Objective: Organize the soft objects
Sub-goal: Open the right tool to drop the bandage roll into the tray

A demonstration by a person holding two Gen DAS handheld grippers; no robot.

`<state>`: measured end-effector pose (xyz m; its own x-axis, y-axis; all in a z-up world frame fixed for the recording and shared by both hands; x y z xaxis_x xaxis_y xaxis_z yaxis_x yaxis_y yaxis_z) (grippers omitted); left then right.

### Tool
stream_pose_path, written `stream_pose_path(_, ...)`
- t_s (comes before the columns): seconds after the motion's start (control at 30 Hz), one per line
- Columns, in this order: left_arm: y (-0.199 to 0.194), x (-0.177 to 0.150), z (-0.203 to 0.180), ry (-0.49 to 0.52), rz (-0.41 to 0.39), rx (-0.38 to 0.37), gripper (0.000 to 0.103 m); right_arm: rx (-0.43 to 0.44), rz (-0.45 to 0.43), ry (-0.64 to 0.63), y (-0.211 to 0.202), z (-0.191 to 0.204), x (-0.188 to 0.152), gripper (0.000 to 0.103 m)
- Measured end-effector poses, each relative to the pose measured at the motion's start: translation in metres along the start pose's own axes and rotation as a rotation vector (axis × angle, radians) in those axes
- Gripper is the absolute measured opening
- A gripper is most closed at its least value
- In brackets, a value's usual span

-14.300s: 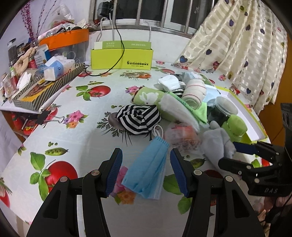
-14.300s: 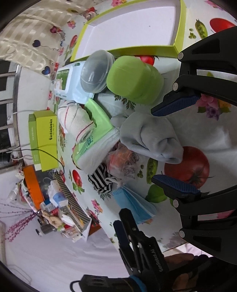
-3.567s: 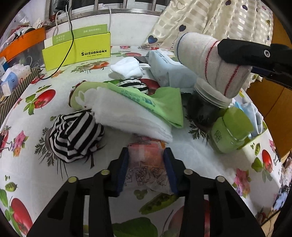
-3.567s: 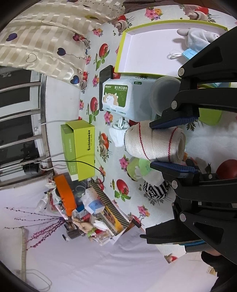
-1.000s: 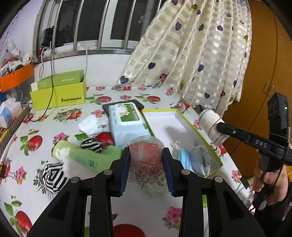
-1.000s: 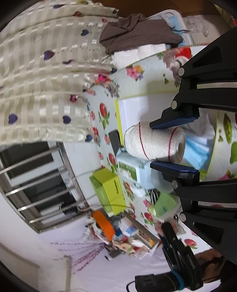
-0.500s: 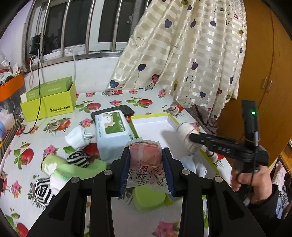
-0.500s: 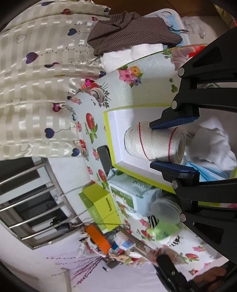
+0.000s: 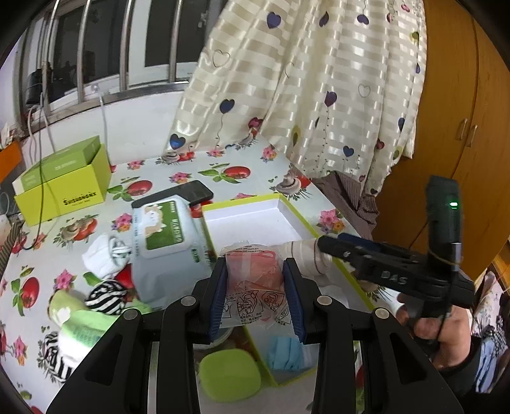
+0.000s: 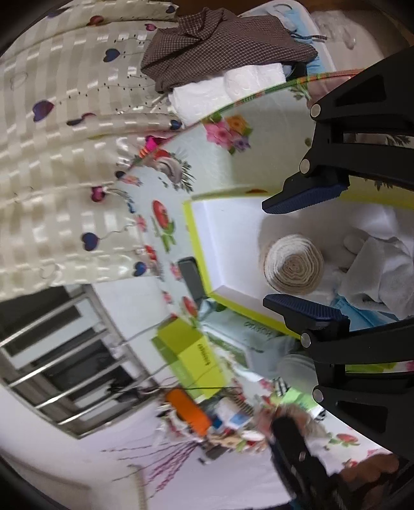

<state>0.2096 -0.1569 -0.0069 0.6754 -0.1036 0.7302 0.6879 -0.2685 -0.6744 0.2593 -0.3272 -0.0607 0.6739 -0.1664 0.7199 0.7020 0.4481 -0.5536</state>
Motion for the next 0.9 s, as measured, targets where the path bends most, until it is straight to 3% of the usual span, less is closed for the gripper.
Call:
stream_pose_path(0.43,0.070,-0.009,-0.014,0.005,0.147,-0.004,0.037,0.032,-0.036,0.034,-0.009,-0.012,0.002,0.053)
stream_pose_path(0.67,0.087,-0.012,-0.017,0.006,0.177,-0.015,0.046,0.038,-0.042,0.020,-0.013,-0.009,0.001,0.053)
stream_pose_path(0.9,0.086,-0.012,-0.018,0.002,0.167,-0.026,0.047,0.035,-0.038,0.020,-0.012,-0.010,0.001,0.054)
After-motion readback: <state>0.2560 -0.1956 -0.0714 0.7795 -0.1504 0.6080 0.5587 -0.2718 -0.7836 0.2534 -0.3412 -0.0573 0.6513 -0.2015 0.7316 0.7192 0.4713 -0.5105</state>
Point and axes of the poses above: each gripper's, at about its wrist camera, not at the fingertips, and y roughly the way its jaws point, z to its left, x to its top, the point moved 10 cm from there along y, roughly the way its jaws point, and after that the axes turned 2 degrees about z, right-handed, at the moved point
